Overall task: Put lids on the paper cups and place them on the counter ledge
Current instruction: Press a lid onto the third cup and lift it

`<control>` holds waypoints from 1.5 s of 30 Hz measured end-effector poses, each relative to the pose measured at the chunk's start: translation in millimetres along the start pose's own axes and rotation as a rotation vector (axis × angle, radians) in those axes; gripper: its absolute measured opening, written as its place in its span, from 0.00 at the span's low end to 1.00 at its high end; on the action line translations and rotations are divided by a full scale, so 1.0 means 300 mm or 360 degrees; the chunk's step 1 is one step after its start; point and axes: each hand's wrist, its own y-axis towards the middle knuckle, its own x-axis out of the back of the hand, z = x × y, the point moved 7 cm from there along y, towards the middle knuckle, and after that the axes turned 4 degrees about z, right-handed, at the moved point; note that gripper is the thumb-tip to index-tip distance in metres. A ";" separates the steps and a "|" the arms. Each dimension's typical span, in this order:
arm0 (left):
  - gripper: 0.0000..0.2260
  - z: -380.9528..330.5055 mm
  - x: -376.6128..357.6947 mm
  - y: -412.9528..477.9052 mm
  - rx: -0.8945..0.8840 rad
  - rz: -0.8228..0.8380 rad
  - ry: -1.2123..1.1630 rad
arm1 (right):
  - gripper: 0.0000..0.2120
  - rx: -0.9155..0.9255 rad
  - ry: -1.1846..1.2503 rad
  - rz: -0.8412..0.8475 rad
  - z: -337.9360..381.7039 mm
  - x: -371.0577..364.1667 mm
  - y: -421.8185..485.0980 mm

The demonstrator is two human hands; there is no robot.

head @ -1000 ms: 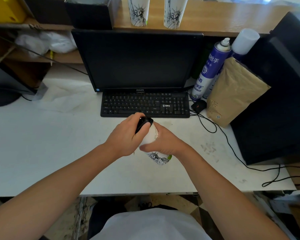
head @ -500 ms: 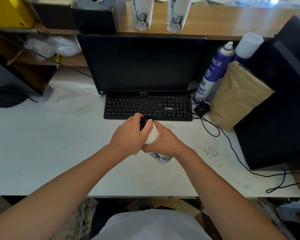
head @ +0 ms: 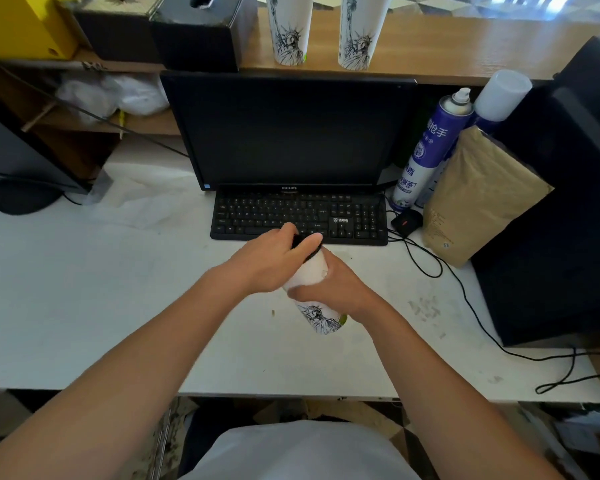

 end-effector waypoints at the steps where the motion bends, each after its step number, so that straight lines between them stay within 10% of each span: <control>1: 0.22 -0.002 0.010 -0.010 -0.0123 0.0068 -0.0144 | 0.27 -0.0016 0.0120 0.0077 -0.002 -0.001 -0.010; 12: 0.24 -0.031 0.113 -0.117 -0.0741 -0.0114 0.0384 | 0.29 -0.0102 0.0419 0.0697 0.020 -0.104 -0.055; 30: 0.24 0.023 0.111 -0.083 -0.0169 -0.0127 0.0423 | 0.31 -0.0011 0.0032 0.0138 0.057 -0.063 -0.027; 45: 0.25 -0.008 0.125 -0.062 -0.0255 -0.0102 -0.0062 | 0.29 -0.0050 0.0372 0.0246 0.061 -0.090 -0.009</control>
